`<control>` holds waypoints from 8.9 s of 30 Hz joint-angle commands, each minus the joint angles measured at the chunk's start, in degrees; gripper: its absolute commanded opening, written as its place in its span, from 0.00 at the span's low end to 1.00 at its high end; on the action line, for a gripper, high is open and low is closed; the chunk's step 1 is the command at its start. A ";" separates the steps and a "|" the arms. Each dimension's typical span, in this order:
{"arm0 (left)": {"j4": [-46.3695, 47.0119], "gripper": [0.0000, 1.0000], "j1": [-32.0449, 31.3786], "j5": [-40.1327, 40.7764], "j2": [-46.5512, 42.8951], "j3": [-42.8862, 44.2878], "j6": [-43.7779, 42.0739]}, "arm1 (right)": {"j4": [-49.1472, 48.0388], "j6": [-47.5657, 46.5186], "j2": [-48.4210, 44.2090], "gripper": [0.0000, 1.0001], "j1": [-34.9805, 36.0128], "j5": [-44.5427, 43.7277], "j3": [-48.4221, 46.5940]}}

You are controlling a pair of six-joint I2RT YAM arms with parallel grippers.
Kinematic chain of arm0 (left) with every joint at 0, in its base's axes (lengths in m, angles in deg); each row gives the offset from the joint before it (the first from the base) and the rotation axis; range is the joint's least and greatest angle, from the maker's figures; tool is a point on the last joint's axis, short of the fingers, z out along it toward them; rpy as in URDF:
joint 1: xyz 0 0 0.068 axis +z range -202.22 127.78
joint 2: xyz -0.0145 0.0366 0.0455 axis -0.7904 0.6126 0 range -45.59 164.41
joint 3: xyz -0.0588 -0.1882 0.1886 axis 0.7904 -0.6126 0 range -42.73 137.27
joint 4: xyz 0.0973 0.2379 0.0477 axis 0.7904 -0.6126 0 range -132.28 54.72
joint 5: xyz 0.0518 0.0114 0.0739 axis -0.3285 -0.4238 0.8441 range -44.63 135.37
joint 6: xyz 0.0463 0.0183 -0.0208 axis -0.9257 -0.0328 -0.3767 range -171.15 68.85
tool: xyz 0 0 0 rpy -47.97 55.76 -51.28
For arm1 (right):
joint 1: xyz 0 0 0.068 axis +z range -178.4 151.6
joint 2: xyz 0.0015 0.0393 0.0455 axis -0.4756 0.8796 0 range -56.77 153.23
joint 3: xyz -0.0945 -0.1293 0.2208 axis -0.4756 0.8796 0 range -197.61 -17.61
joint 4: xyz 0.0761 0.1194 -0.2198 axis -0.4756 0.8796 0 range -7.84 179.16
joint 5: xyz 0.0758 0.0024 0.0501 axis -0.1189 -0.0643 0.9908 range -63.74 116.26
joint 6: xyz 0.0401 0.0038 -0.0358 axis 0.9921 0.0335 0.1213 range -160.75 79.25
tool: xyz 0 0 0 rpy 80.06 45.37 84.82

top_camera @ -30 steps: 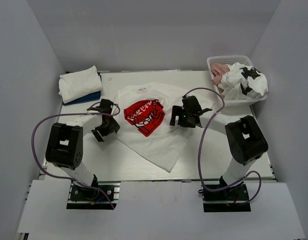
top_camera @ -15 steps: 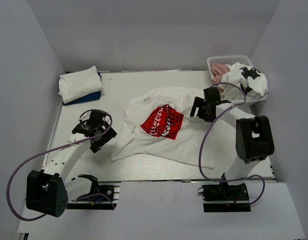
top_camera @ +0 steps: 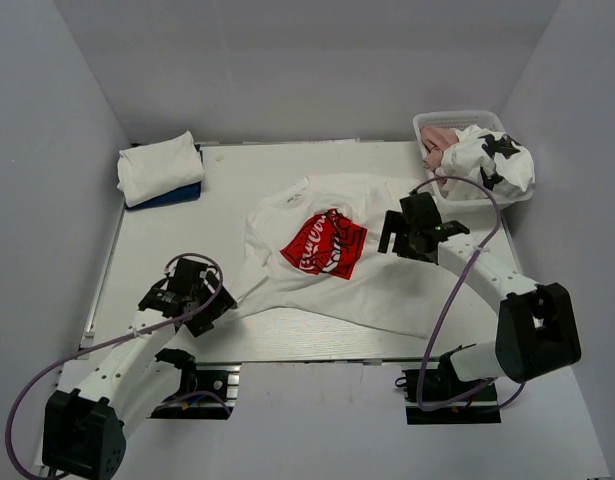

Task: Fold and stack the t-shirts
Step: Flatten out the tshirt

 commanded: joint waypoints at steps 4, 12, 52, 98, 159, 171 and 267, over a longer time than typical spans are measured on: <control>0.36 0.79 -0.95 2.34 3.70 -1.89 1.58 | 7.72 3.18 -9.07 0.90 0.34 -0.25 5.55; 2.98 0.11 -0.95 6.83 11.18 0.21 1.06 | 19.32 6.61 -16.89 0.90 0.61 3.34 12.58; 9.23 0.00 -1.48 2.34 -5.95 24.01 -6.76 | 0.36 6.02 -23.66 0.00 6.41 -5.00 -3.48; 8.78 0.00 -0.51 31.18 40.01 115.50 -33.92 | -25.55 -29.13 6.91 0.00 5.44 -17.93 -71.35; -15.82 0.36 -1.66 -5.04 -7.10 8.56 0.00 | 21.89 11.97 -18.92 0.47 3.51 -17.47 7.93; -3.10 1.00 -0.44 5.77 4.83 23.05 -3.86 | -4.37 -0.24 -15.17 0.90 3.51 -5.71 2.48; 11.50 1.00 4.58 1.39 52.34 57.66 -27.78 | 4.92 -38.14 57.54 0.90 -8.71 18.12 -65.18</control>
